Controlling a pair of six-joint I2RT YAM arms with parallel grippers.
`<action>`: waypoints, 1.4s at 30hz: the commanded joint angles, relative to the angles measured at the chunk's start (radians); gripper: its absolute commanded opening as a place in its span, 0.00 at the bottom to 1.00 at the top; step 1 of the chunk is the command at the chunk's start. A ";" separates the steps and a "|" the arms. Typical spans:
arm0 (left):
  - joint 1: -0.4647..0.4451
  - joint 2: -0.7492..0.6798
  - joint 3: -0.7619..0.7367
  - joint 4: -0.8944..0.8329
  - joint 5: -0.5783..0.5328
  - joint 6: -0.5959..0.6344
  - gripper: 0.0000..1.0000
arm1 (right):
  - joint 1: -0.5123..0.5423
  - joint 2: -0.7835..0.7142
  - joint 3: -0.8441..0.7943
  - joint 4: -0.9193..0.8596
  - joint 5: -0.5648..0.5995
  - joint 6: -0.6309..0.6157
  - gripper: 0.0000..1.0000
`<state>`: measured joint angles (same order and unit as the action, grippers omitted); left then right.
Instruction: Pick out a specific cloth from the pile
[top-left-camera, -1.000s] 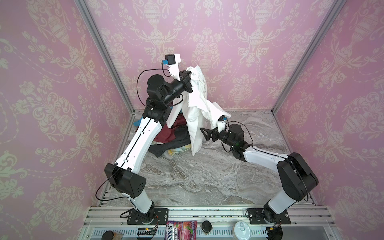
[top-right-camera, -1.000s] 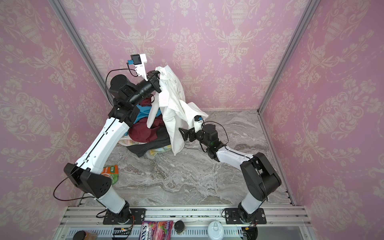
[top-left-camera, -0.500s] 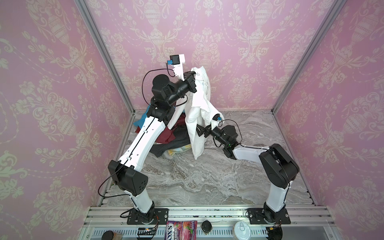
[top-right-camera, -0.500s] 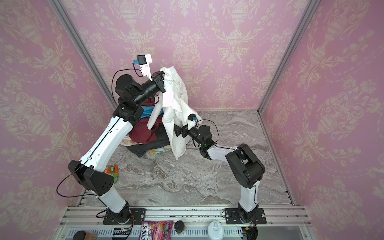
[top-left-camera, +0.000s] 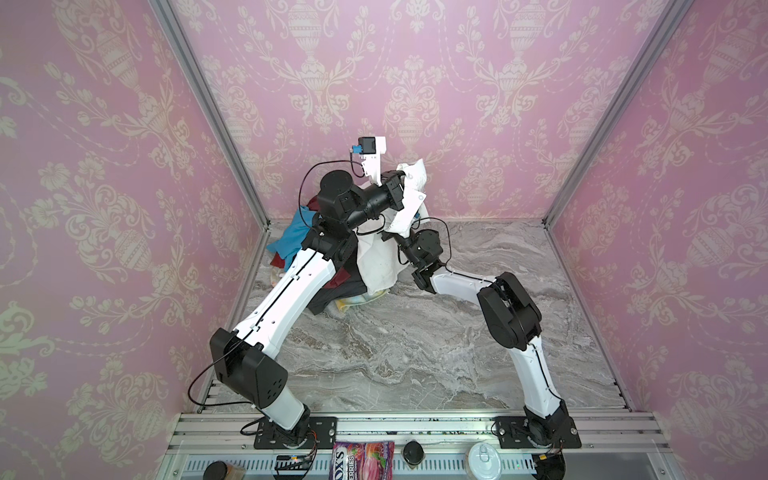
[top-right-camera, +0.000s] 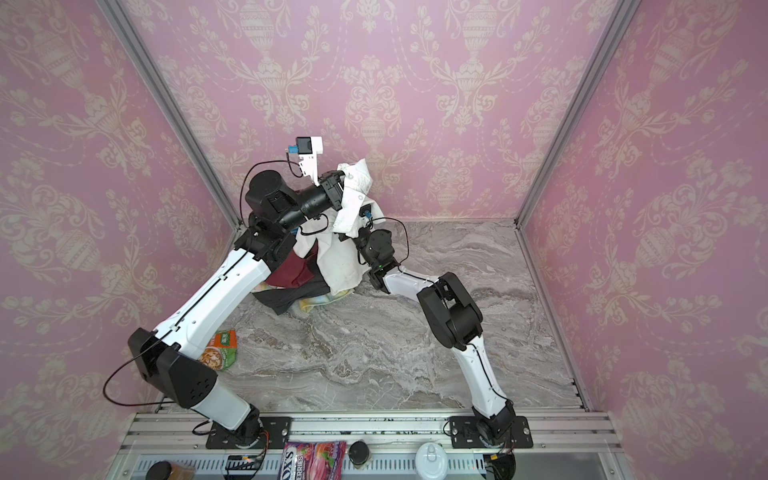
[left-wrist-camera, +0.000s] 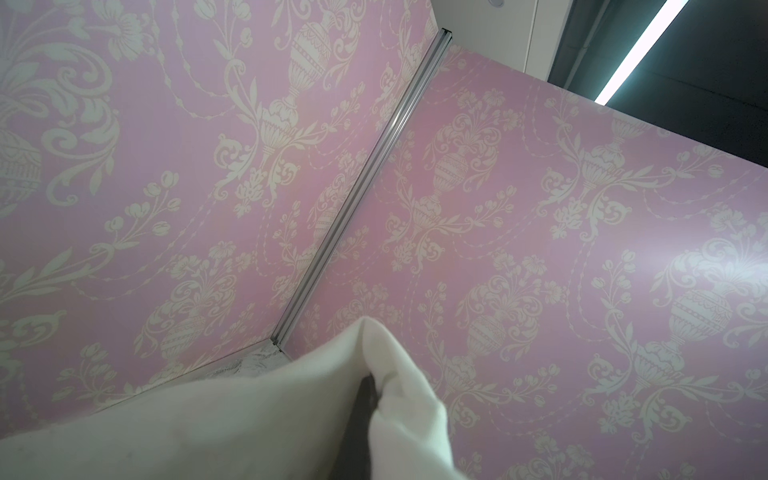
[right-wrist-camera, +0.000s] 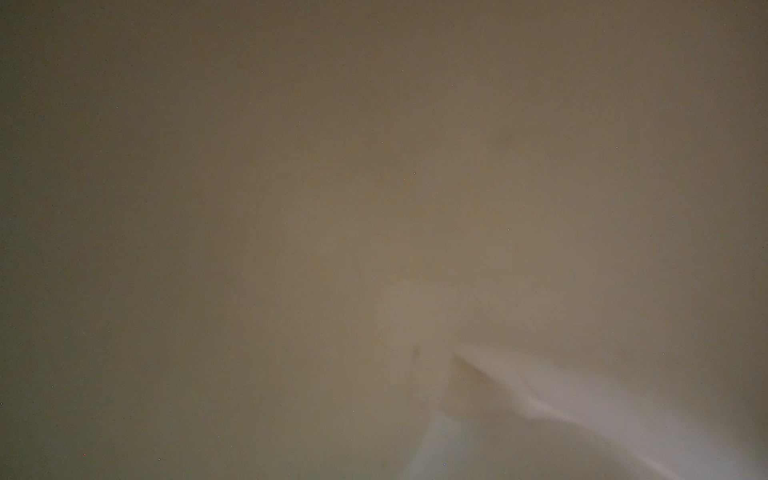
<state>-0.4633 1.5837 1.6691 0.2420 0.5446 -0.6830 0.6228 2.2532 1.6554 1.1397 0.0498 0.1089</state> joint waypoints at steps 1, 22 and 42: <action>-0.005 -0.073 -0.024 -0.029 -0.005 0.031 0.00 | 0.006 -0.033 0.038 0.004 0.027 0.062 0.00; 0.218 -0.185 -0.325 -0.111 -0.061 0.101 0.99 | -0.135 -0.523 -0.117 -0.372 0.120 0.752 0.00; 0.222 -0.166 -0.437 -0.149 -0.087 0.180 0.99 | -0.413 -0.724 -0.061 -0.611 0.107 0.972 0.00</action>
<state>-0.2493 1.4090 1.2377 0.1020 0.4828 -0.5381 0.2520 1.5784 1.5230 0.5663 0.1841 1.0523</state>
